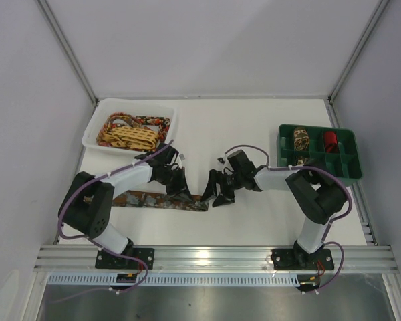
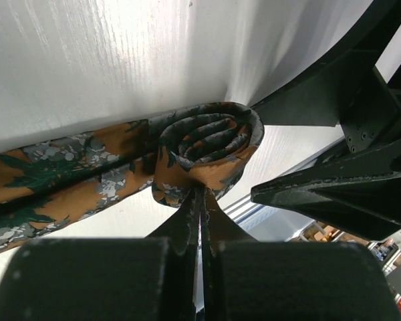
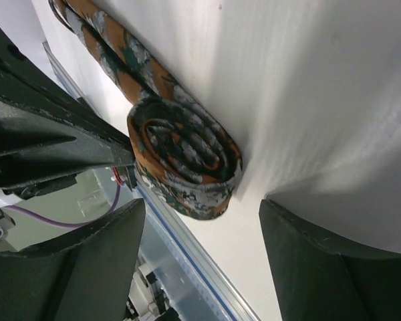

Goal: Roll the ties
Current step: Roll the tie

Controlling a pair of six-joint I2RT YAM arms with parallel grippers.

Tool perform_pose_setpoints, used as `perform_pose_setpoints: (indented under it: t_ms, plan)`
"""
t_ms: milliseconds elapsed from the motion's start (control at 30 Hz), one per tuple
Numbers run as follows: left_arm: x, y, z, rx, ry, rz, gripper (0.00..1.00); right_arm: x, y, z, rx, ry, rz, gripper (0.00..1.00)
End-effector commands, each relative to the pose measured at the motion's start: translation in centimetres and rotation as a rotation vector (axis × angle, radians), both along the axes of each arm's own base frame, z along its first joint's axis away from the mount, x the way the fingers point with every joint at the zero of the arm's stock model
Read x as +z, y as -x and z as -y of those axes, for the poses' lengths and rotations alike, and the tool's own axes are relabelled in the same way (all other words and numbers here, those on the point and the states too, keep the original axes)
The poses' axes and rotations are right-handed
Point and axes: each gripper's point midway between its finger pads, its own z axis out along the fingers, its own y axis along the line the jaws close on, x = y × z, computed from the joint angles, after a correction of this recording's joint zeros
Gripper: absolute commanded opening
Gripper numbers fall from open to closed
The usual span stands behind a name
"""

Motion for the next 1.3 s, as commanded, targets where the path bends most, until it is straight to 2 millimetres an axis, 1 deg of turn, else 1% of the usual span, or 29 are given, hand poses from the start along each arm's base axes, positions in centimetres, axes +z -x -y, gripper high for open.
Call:
perform_pose_setpoints:
  t_ms: [0,67,100,167,233,367,433,467,567,633,667,700,733,767,800,833,867,900,933,967,1000,1100,1133,1167,1267]
  plan:
    - [0.9,-1.5,0.7,-0.009,0.017,0.062,0.01,-0.2,-0.5,-1.5,0.024,-0.035,0.03,0.75]
    - [0.4,-1.4,0.3,-0.006,0.001,0.058,0.0,-0.6,-0.1,-1.9,0.038,-0.024,0.019,0.74]
    - [0.1,-1.3,0.2,-0.005,-0.005,0.057,0.0,-0.6,-0.3,-2.2,0.038,-0.02,0.029,0.73]
    - [-0.7,-1.0,-0.2,-0.005,-0.023,0.043,0.0,-1.0,-0.2,-2.5,0.041,-0.02,0.018,0.7]
    - [-1.1,-0.9,-0.4,-0.003,-0.03,0.04,0.0,-1.1,0.0,-2.7,0.037,-0.02,0.01,0.68]
    - [-1.7,-0.5,-0.9,-0.002,-0.047,0.037,0.0,-1.5,-0.2,-2.6,0.012,-0.001,0.0,0.66]
    - [-1.9,-0.3,-1.0,-0.003,-0.05,0.031,0.0,-1.6,-0.3,-2.5,0.001,-0.002,-0.013,0.62]
    - [-2.0,-0.3,-1.0,0.0,-0.05,0.03,0.01,-1.7,-0.2,-2.4,-0.003,0.006,-0.024,0.56]
    - [-2.2,-0.2,-0.9,-0.002,-0.051,0.025,0.0,-1.4,0.1,-2.3,-0.01,-0.004,-0.044,0.53]
    - [-2.3,-0.2,-0.5,-0.007,-0.05,0.022,0.0,-1.0,0.2,-2.1,-0.015,-0.004,-0.05,0.45]
    - [-2.3,-0.2,-0.2,-0.014,-0.05,0.025,0.0,-1.0,0.4,-1.9,-0.015,0.004,-0.063,0.42]
    - [-2.5,0.2,0.3,-0.032,-0.054,0.015,0.01,-0.9,0.5,-1.7,-0.012,0.012,-0.061,0.37]
    - [-2.3,0.0,0.7,-0.038,-0.054,0.023,0.01,-0.3,0.2,-1.4,-0.02,0.013,-0.048,0.34]
    - [-2.2,0.0,1.2,-0.046,-0.052,0.027,0.0,-0.4,0.5,-0.8,-0.026,0.037,-0.063,0.31]
    - [-2.2,0.5,2.0,-0.064,-0.049,0.025,0.0,-0.3,0.7,-0.4,-0.025,0.045,-0.064,0.26]
    - [-2.2,0.4,2.7,-0.071,-0.046,0.024,0.0,0.3,0.8,0.2,-0.031,0.053,-0.068,0.24]
    - [-2.2,0.4,3.2,-0.078,-0.042,0.027,0.01,0.6,0.7,0.6,-0.035,0.061,-0.068,0.19]
    - [-2.2,0.9,4.0,-0.095,-0.04,0.023,0.01,0.8,0.8,1.0,-0.034,0.067,-0.069,0.15]
    - [-2.0,0.6,4.7,-0.101,-0.033,0.032,0.01,1.0,0.9,1.3,-0.021,0.073,-0.063,0.11]
    - [-2.4,0.7,5.2,-0.109,-0.037,0.02,0.01,1.5,1.2,2.1,-0.024,0.093,-0.078,0.04]
    - [-2.1,0.8,6.1,-0.121,-0.024,0.022,0.0,1.9,1.2,2.3,-0.021,0.102,-0.074,0.02]
    - [-2.4,1.3,7.8,-0.148,-0.016,0.007,0.0,2.9,2.0,3.4,-0.002,0.127,-0.068,0.01]
    - [-2.0,1.0,8.6,-0.154,-0.004,0.021,0.0,3.1,2.4,3.8,0.002,0.142,-0.078,0.0]
    - [-2.2,1.0,8.9,-0.159,-0.009,0.016,0.0,3.4,2.6,3.9,0.005,0.14,-0.08,0.0]
    - [-2.0,1.2,10.0,-0.163,-0.001,0.018,0.0,3.7,3.0,3.9,0.008,0.147,-0.102,0.0]
